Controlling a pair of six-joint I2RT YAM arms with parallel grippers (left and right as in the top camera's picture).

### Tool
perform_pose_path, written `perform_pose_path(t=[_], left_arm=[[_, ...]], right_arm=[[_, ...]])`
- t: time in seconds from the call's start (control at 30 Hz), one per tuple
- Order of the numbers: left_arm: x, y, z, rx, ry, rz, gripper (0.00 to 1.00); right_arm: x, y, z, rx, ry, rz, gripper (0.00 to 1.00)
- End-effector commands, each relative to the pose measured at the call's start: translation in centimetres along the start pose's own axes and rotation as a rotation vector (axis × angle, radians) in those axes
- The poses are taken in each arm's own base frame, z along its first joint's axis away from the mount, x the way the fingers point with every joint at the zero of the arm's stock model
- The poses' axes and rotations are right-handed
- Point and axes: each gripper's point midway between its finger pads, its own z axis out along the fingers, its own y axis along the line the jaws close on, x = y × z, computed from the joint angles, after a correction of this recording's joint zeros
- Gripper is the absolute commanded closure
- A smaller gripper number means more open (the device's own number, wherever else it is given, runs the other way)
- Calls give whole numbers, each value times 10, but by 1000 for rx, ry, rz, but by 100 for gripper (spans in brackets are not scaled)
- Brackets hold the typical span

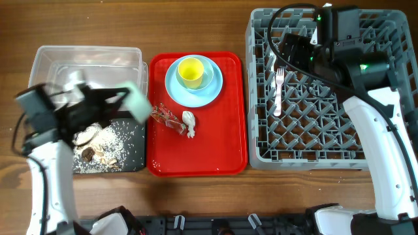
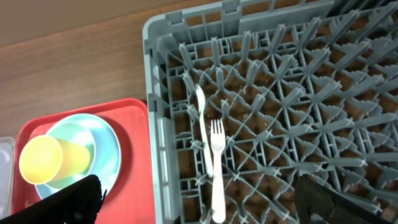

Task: Sort waste into correct bins and load items into the dishwasher rack
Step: 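Set the empty green bowl back on the red tray with the left gripper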

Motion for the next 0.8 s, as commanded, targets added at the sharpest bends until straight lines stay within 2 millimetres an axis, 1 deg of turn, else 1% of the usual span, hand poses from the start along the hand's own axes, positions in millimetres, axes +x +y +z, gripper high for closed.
perform_pose_path(t=[0.0,0.07,0.13,0.2,0.27,0.33,0.4,0.53,0.6,0.7,0.73,0.77], left_arm=[[63,27,78,-331,100,119,96],[96,46,96,-469,148,191,96],[136,66,108,-619,201,318,96],[167,85,112,-754,232,466,96],[181,101,107,-867,218,555,96],[185,114,100,-970,186,638,96],[183,122,94,-1037,163,698,96],[181,138,92,-1114,175,712,96],[181,141,93,-1120,179,711,96],[182,141,94,-1115,186,706,92],[185,141,95,-1103,200,697,90],[188,140,97,-1090,213,689,85]], right_arm=[[-1,0,3,6,0,-6,0],[-1,0,3,6,0,-6,0],[-1,0,3,6,0,-6,0],[-1,0,3,6,0,-6,0],[-1,0,3,6,-1,-6,0],[-1,0,3,6,0,-6,0],[-1,0,3,6,-1,-6,0],[-1,0,3,6,-1,-6,0],[-1,0,3,6,-1,-6,0],[-1,0,3,6,0,-6,0],[-1,0,3,7,0,-6,0],[-1,0,3,6,-1,-6,0]])
